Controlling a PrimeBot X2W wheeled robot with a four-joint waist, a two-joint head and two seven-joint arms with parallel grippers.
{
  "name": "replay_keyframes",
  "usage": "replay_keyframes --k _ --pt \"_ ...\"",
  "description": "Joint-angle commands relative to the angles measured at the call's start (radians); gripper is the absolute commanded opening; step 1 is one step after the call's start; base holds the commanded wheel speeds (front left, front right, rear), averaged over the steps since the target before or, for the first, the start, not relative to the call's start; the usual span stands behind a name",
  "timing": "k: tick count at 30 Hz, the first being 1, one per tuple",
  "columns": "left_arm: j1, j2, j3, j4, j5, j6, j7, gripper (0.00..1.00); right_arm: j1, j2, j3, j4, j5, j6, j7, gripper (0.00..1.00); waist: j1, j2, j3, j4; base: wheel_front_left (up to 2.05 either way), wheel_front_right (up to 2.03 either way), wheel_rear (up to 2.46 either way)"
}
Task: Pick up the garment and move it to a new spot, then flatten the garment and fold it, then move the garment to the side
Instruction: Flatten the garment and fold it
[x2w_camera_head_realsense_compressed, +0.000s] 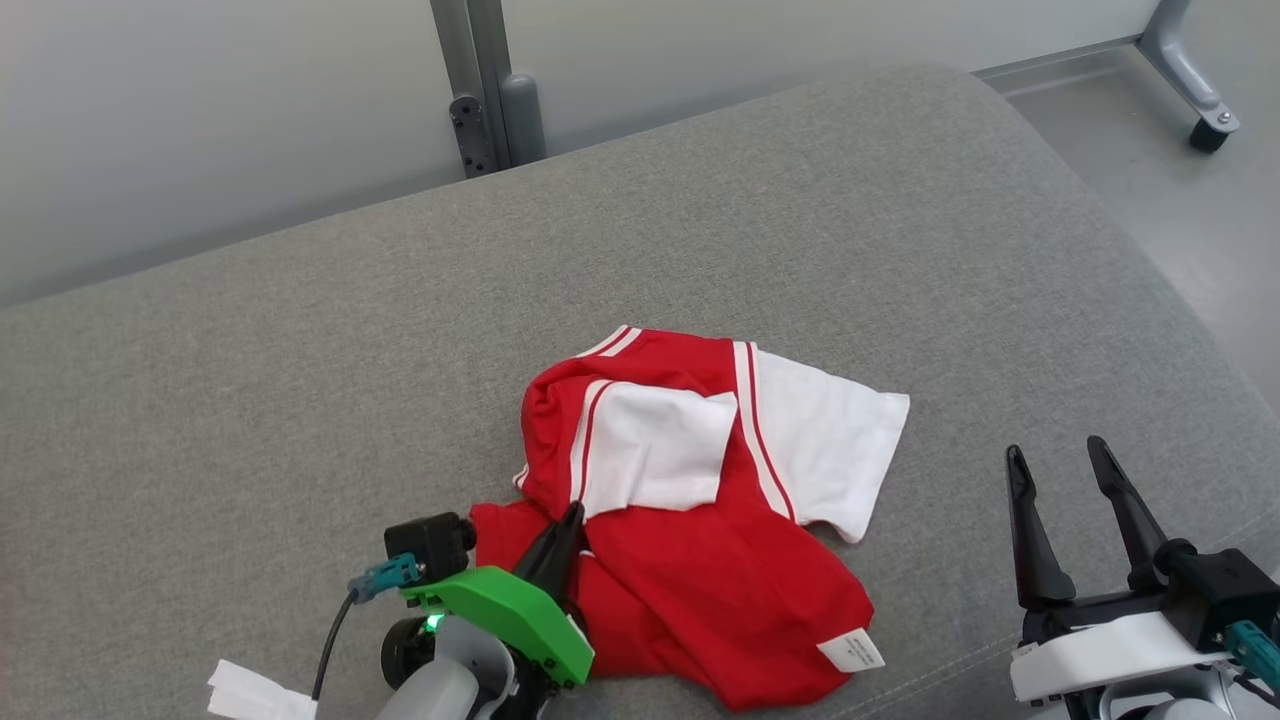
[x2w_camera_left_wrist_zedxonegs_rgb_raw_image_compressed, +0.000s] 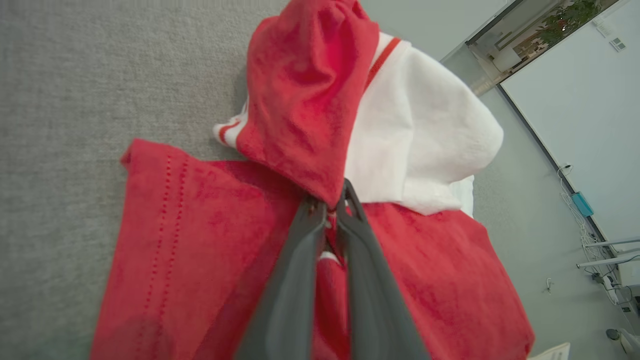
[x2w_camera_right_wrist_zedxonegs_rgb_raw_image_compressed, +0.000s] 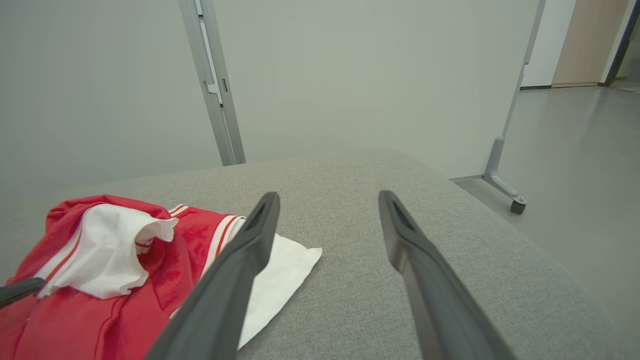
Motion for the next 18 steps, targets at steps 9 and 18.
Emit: replay_keyframes --k 9,18 --pt "-0.105 0.053 0.057 -0.068 -0.062 -0.012 -0.024 0.0 -0.001 0.004 -0.011 0.0 0.008 0.0 -0.003 1.0 0.0 0.0 -0.003 0.025 0.0 0.0 0.0" --pt "-0.321 0.251 0.121 -0.294 -0.184 -0.016 0.25 0.0 -0.024 0.012 0.006 0.009 0.009 0.0 -0.003 1.0 0.0 0.0 0.004 0.05 0.0 0.0 0.0"
